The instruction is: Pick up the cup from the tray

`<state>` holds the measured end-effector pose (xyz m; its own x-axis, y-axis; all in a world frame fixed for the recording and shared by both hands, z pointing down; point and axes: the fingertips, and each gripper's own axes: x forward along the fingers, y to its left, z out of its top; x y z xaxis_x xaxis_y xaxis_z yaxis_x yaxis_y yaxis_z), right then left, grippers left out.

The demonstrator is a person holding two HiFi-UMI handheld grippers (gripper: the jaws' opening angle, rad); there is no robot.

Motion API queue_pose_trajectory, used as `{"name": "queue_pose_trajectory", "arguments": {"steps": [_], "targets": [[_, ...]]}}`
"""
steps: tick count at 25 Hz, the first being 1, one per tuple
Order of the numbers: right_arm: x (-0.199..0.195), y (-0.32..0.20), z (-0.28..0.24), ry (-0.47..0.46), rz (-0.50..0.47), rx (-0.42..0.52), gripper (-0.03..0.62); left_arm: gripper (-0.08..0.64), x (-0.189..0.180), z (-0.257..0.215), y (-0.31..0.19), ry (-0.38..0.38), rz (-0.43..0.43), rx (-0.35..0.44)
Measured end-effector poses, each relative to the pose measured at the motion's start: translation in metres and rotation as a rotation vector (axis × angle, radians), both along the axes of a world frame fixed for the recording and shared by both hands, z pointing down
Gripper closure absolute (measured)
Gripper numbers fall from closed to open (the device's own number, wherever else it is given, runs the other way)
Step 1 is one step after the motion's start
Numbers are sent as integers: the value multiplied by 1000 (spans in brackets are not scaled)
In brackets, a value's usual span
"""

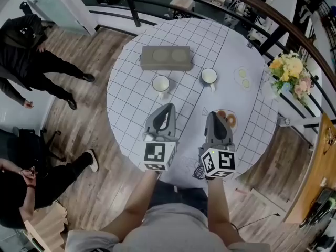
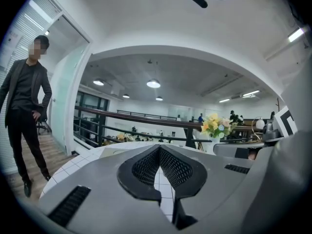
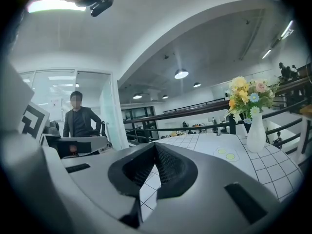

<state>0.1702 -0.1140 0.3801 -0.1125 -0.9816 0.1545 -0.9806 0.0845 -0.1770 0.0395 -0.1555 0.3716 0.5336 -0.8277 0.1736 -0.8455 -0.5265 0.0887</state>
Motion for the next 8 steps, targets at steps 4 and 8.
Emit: {"name": "queue_pose_trajectory", "arguments": {"steps": [4, 8], "targets": [[-1, 0, 1, 10, 4, 4, 584, 552, 3, 2, 2, -2, 6, -2], [-1, -3, -1, 22, 5, 5, 583, 552, 8, 1, 0, 6, 10, 7]]}}
